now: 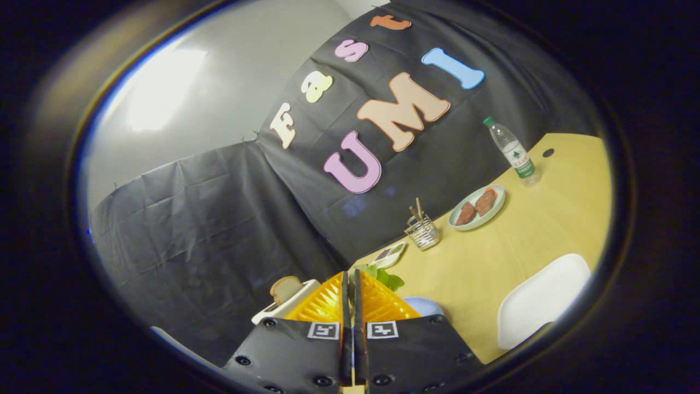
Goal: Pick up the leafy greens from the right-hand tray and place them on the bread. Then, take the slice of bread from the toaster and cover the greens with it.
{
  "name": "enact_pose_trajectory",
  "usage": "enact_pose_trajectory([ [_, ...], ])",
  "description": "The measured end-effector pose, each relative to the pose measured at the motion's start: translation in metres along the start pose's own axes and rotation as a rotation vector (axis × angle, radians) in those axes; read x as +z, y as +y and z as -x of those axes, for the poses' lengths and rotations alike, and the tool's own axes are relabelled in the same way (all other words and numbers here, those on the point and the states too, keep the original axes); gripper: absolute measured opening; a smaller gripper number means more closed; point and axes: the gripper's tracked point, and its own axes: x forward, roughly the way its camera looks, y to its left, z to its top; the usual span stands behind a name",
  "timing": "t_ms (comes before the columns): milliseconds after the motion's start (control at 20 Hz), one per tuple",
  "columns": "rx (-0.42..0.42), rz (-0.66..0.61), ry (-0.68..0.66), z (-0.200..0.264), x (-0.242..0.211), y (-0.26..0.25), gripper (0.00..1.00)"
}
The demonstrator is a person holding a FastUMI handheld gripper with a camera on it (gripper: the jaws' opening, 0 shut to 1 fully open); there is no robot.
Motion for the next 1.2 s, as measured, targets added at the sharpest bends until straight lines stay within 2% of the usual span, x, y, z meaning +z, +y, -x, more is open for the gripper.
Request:
enact_pose_trajectory([
  [400, 0.010, -0.096, 0.018, -0.046, -0.042, 0.029, 0.05],
  [700, -0.014, -0.172, 0.011, -0.056, -0.062, 0.031, 0.05],
  [950, -0.077, -0.165, 0.067, -0.057, -0.087, 0.017, 0.05],
  [1200, -0.247, -0.094, 0.112, -0.041, -0.104, -0.030, 0.05],
])
